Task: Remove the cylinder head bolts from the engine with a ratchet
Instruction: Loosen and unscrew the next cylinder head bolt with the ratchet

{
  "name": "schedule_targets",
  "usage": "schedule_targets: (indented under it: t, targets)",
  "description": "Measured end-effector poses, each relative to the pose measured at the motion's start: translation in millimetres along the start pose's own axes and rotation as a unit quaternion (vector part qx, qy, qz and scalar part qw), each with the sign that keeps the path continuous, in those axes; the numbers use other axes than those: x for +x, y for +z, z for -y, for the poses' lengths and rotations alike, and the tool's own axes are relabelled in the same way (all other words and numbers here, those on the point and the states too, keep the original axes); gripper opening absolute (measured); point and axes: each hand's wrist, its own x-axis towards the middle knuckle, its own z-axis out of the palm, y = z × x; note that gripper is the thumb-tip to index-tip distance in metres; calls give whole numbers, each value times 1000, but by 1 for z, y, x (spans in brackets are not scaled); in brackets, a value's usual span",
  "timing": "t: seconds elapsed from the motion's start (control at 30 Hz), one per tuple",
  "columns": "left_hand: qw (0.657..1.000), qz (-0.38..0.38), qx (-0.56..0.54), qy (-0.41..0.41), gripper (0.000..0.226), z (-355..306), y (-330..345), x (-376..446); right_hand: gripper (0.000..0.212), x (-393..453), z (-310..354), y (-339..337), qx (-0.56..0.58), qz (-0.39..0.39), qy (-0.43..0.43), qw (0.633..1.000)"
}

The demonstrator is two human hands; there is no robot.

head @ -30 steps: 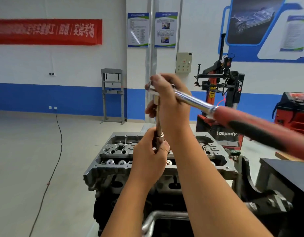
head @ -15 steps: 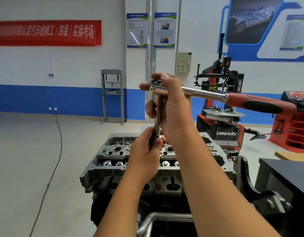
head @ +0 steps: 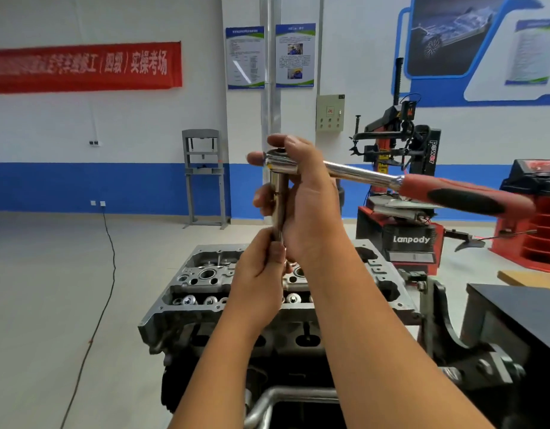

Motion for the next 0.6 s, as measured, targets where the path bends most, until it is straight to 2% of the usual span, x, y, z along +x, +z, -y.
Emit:
schedule_targets:
  t: [0.07, 0.17, 0.27, 0.37, 0.47, 0.53, 0.6]
  targets:
    - [999, -36, -5, -12, 29, -1, 9, 1, 21, 1, -1, -1, -3, -42, -13, 999]
    - [995, -98, 6, 3, 40, -6, 22, 2, 15, -1, -3, 4, -72, -113, -108, 985]
    - [991, -128, -32, 12, 37, -7, 29, -2, 15, -5, -5, 13, -111, -125, -165, 972]
    - [985, -119, -122, 20, 27, -9, 27, 0, 14, -6, -2, 17, -84, -87, -89, 989]
    - [981, -93, -138, 101, 24, -17, 19, 12, 12, 2, 7, 3, -55, -43, 13, 998]
    - [983, -52, -139, 104, 47, -22, 18, 21, 14, 10, 14, -9, -34, 5, 73, 997]
    - [985, 1, -156, 71, 63, -22, 16, 32, 21, 18, 17, -20, 1, 55, 104, 993]
